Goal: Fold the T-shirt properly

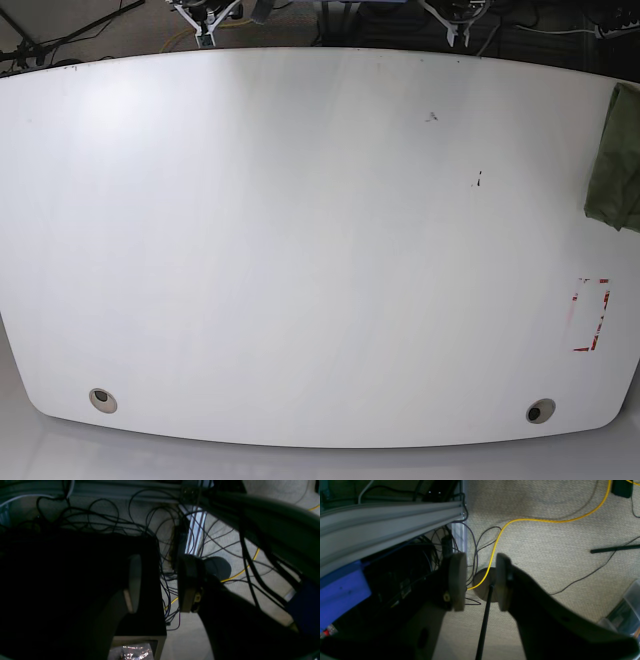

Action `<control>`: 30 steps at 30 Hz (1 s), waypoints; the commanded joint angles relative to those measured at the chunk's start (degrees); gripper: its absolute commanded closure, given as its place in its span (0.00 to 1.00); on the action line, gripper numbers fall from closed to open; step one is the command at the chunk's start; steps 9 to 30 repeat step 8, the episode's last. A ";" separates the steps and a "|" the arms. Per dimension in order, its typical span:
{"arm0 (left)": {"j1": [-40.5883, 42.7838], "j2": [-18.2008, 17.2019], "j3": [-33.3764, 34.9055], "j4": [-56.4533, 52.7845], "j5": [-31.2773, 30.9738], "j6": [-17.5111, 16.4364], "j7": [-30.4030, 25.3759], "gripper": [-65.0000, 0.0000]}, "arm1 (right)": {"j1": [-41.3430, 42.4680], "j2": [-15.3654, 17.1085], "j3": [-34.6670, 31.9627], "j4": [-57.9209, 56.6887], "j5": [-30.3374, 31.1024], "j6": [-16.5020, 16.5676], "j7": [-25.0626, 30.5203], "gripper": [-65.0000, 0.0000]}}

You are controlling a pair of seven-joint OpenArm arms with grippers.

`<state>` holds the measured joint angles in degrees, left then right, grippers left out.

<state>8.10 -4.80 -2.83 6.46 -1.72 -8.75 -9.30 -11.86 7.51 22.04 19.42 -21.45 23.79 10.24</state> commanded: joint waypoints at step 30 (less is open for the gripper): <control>0.12 -0.17 -0.03 0.00 -0.09 0.36 -0.41 0.67 | -0.23 0.80 -0.02 0.14 -0.13 0.25 0.35 0.70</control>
